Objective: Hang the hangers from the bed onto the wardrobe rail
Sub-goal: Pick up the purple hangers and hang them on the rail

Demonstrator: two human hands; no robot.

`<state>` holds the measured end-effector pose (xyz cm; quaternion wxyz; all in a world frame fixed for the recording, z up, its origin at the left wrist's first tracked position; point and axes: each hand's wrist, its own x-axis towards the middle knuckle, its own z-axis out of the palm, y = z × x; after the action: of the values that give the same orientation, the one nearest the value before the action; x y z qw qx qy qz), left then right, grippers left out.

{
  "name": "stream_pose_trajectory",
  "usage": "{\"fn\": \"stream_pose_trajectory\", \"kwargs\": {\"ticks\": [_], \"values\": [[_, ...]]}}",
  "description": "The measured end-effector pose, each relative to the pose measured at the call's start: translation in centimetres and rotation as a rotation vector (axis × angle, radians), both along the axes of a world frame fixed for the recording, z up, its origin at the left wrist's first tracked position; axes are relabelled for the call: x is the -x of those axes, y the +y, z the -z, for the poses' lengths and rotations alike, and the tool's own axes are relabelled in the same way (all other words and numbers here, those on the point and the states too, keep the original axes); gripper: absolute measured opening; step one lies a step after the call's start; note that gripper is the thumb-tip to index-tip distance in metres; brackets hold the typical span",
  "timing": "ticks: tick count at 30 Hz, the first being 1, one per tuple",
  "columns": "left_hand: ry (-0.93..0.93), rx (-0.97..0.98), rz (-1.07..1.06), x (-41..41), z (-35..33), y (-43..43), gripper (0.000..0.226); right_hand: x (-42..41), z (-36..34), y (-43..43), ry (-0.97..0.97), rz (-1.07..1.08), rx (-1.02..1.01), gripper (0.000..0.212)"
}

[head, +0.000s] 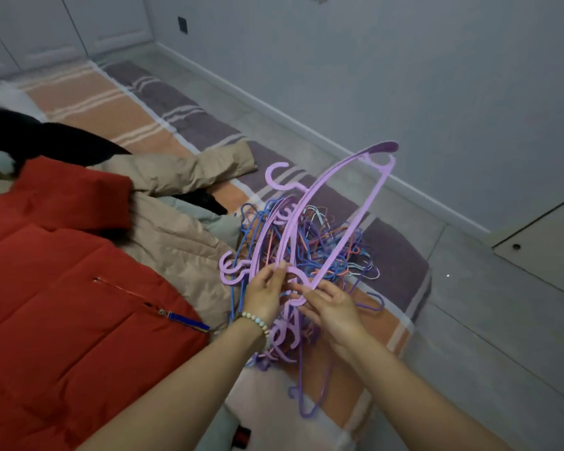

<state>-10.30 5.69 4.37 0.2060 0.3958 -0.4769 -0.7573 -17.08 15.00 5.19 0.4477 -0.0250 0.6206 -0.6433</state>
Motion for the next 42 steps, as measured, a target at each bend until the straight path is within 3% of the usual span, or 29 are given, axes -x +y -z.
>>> {"fn": "stream_pose_trajectory", "kwargs": {"ticks": [8,14,24,31,35,42], "values": [[0.138,0.216,0.247,7.5,-13.6,5.4,0.018,6.1,-13.4,8.8,0.186,0.145,-0.077,0.003],[0.266,0.303,0.494,11.1,-24.5,11.1,0.017,8.9,-26.9,17.6,0.48,0.335,-0.006,0.006],[0.56,0.605,0.999,13.6,-45.8,28.7,0.032,6.4,-47.1,35.4,0.806,0.614,0.045,0.016],[0.778,0.69,1.24,12.1,-54.7,45.2,0.034,0.6,-55.3,51.7,0.983,0.904,-0.018,0.021],[0.849,0.628,1.403,10.9,-57.8,55.2,0.034,-3.0,-57.9,61.0,1.021,1.052,-0.037,0.02],[1.009,0.622,1.411,7.5,-61.3,72.1,0.037,-7.4,-61.0,75.3,1.083,1.315,-0.021,0.019]]}}
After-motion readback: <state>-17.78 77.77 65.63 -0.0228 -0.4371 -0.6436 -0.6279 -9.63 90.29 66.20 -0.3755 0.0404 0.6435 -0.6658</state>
